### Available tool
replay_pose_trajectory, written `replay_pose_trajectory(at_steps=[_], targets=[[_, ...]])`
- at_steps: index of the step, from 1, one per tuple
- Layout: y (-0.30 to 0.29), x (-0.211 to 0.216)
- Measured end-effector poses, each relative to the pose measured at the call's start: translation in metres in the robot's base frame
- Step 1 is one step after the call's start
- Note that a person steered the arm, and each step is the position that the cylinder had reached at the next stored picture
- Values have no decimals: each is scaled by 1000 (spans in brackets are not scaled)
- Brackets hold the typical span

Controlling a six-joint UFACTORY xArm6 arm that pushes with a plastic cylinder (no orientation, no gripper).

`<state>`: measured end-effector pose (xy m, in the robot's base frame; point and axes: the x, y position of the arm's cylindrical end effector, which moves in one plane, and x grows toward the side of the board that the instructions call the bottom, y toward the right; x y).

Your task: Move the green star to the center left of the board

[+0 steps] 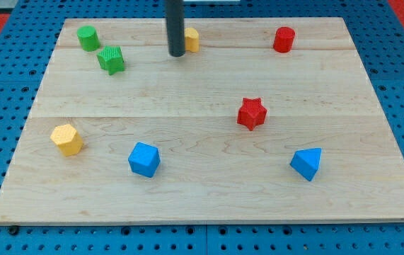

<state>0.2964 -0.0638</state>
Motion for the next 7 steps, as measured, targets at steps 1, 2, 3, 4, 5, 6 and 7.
replay_pose_trajectory(at_steps=[1,2,3,4,5,6,7], targets=[[-16,2],[-16,2],[-18,-16],[-72,-8],[-124,-6],[-126,29],[-144,50]])
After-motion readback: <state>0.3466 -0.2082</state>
